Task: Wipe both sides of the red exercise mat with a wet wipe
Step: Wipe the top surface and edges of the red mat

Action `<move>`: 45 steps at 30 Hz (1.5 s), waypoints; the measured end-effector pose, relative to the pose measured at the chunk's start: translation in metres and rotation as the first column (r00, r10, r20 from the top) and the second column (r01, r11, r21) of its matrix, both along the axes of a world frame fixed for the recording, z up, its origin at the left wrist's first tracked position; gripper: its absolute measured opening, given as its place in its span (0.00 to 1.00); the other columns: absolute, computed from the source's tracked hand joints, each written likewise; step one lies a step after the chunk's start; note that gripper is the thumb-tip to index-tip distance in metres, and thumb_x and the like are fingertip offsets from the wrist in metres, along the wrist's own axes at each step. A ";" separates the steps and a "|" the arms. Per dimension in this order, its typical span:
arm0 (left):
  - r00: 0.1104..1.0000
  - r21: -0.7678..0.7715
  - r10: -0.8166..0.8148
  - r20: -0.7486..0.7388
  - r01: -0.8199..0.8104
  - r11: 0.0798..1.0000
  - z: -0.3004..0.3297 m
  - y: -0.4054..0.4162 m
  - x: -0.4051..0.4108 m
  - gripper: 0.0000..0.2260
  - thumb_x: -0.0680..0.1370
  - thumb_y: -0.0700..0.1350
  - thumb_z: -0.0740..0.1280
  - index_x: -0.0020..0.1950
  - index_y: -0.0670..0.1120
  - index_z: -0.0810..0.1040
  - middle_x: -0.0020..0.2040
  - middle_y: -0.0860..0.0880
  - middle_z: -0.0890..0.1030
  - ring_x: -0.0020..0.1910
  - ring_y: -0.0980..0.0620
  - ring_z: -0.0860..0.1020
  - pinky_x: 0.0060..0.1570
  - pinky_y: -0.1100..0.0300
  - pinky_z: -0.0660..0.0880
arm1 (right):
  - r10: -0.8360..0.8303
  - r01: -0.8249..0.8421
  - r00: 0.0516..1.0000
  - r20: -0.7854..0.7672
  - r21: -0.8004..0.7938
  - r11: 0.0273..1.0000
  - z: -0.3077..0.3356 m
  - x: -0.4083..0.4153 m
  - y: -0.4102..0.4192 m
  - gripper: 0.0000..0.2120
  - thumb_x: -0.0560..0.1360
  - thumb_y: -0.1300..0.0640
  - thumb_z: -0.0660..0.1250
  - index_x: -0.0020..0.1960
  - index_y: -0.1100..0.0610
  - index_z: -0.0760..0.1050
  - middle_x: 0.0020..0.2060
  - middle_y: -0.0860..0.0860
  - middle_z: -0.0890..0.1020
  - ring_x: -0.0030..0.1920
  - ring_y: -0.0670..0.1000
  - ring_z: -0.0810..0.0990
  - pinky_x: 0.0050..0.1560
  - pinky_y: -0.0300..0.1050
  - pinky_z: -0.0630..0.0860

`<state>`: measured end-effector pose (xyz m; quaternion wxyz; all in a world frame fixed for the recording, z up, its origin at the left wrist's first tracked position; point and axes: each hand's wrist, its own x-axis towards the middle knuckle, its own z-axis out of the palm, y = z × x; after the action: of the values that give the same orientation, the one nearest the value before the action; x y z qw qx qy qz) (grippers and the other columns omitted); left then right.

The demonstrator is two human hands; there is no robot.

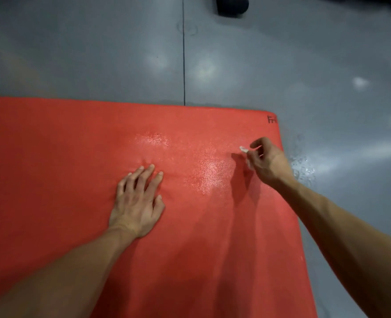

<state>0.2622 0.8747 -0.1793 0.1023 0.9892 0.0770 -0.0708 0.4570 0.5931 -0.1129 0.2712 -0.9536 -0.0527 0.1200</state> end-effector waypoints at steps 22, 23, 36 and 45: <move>0.988 -0.040 0.006 0.156 0.000 0.999 -0.013 0.004 -0.002 0.28 0.75 0.52 0.61 0.75 0.50 0.73 0.78 0.46 0.69 0.77 0.44 0.65 0.76 0.44 0.59 | -0.488 0.496 0.868 0.089 -0.157 0.854 -0.044 0.065 0.041 0.16 0.81 0.49 0.63 0.54 0.62 0.79 0.51 0.63 0.84 0.54 0.62 0.82 0.51 0.50 0.75; 0.987 -0.038 0.007 0.162 -0.001 0.999 -0.013 0.004 -0.002 0.28 0.75 0.52 0.61 0.75 0.50 0.74 0.78 0.46 0.69 0.77 0.44 0.65 0.76 0.44 0.59 | -0.473 0.486 0.873 0.118 -0.130 0.864 -0.049 0.060 0.055 0.16 0.82 0.50 0.61 0.55 0.63 0.77 0.53 0.63 0.83 0.54 0.63 0.81 0.49 0.50 0.73; 0.984 -0.023 0.002 0.178 0.002 1.000 -0.013 0.005 0.000 0.28 0.75 0.52 0.61 0.75 0.49 0.74 0.77 0.46 0.70 0.77 0.45 0.64 0.76 0.45 0.57 | -0.079 0.165 0.957 0.278 -0.299 0.940 -0.049 0.073 0.076 0.14 0.83 0.53 0.59 0.54 0.65 0.72 0.49 0.69 0.81 0.49 0.70 0.78 0.46 0.61 0.72; 0.986 -0.019 0.004 0.168 -0.001 1.000 -0.010 0.005 0.000 0.27 0.75 0.52 0.61 0.74 0.49 0.75 0.77 0.46 0.70 0.77 0.45 0.65 0.76 0.46 0.56 | 0.411 -0.364 0.869 0.276 -0.207 0.908 -0.062 0.026 0.193 0.11 0.83 0.51 0.59 0.54 0.59 0.70 0.44 0.63 0.82 0.43 0.67 0.79 0.36 0.51 0.60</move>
<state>0.2626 0.8793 -0.1892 0.1180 0.9906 0.0685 0.0120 0.4833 0.7858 -0.1749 0.1579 -0.9477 -0.2765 0.0225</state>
